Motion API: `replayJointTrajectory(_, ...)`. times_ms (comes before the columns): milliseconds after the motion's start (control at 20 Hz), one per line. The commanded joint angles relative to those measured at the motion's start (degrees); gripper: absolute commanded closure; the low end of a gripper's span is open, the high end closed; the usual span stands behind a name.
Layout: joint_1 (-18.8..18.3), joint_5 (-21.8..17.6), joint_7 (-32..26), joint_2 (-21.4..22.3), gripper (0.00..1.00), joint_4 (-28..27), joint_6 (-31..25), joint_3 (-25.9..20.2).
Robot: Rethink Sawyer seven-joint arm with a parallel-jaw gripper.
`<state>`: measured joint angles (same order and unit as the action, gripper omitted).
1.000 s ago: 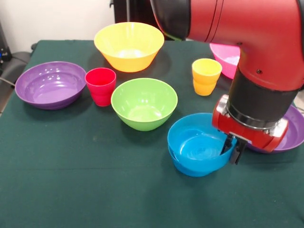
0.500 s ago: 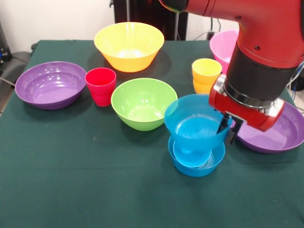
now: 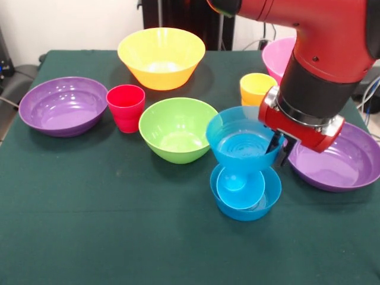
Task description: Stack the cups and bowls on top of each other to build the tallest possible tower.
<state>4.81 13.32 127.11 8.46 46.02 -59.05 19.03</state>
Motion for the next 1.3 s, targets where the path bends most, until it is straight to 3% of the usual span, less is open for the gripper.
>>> replayJointTrajectory(50, 0.90, -1.59, 10.65, -1.20, 1.00, 9.33, 9.68, -3.15)
replayJointTrajectory(600, -0.11, 0.29, 10.27, -4.86, 1.00, 4.76, 8.92, -3.77)
replayJointTrajectory(950, 0.77, 1.22, 11.25, -2.78, 1.00, 9.21, 8.25, -4.08)
replayJointTrajectory(1150, 0.92, 2.38, 12.04, -1.57, 1.00, 10.21, 3.43, -3.76)
replayJointTrajectory(1300, 0.41, 3.57, 11.52, -0.43, 1.00, 9.40, -3.49, -3.69)
